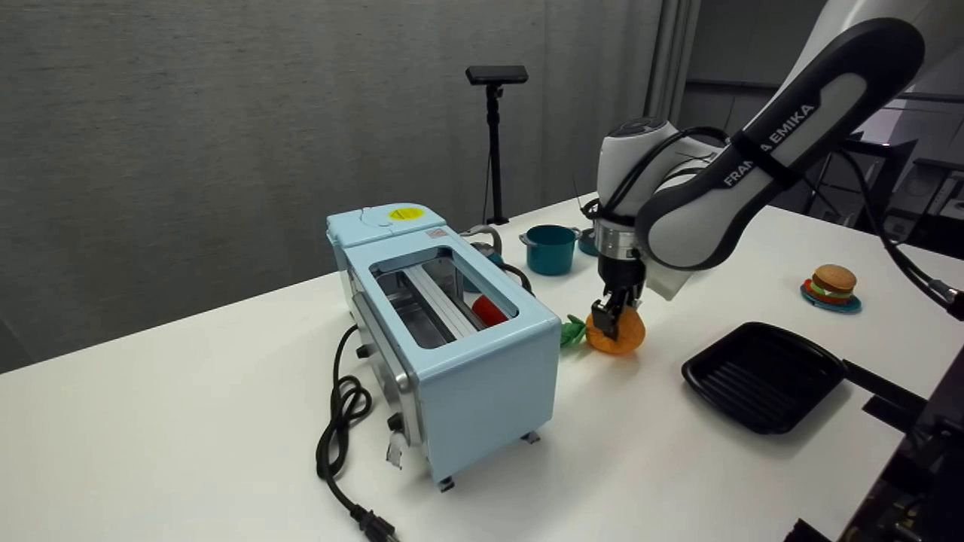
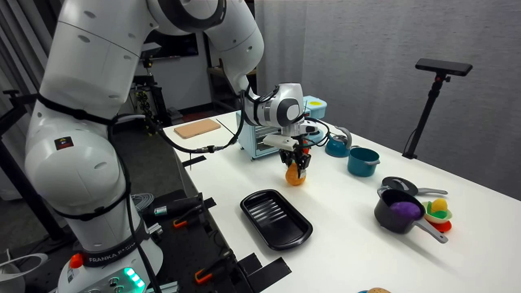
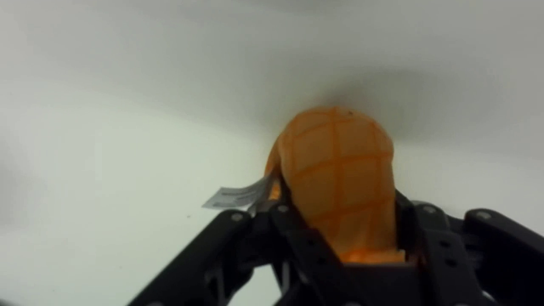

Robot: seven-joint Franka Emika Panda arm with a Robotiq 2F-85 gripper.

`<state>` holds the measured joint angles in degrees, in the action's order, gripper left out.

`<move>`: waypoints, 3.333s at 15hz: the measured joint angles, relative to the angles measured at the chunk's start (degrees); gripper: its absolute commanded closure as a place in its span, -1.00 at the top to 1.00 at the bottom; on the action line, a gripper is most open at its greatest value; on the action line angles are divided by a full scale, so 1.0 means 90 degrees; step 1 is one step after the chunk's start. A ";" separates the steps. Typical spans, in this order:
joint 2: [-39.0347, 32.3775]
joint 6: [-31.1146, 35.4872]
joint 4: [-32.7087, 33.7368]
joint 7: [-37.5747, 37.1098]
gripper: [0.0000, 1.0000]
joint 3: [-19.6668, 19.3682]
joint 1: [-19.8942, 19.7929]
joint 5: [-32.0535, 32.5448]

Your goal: Put the pineapple plushy in the pot

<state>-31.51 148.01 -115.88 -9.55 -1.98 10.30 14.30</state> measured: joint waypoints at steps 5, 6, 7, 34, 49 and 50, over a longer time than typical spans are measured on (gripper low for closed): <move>0.0036 0.0052 0.0273 -0.0290 -0.89 -0.0330 -0.0009 -0.0006; 0.0059 0.0053 0.0326 -0.0370 -0.90 -0.0409 -0.0017 -0.0012; 0.0090 0.0053 0.0379 -0.0461 -0.92 -0.0490 -0.0031 -0.0016; 0.0058 0.0020 0.1548 -0.2874 -0.07 -0.1954 -0.1251 -0.0435; -0.0084 0.0021 0.1746 -0.2692 1.00 -0.1833 -0.1205 -0.0514; -0.0066 0.0021 0.1746 -0.2679 1.00 -0.1807 -0.1204 -0.0514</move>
<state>-32.10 148.20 -100.17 -33.66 -18.24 -0.54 9.67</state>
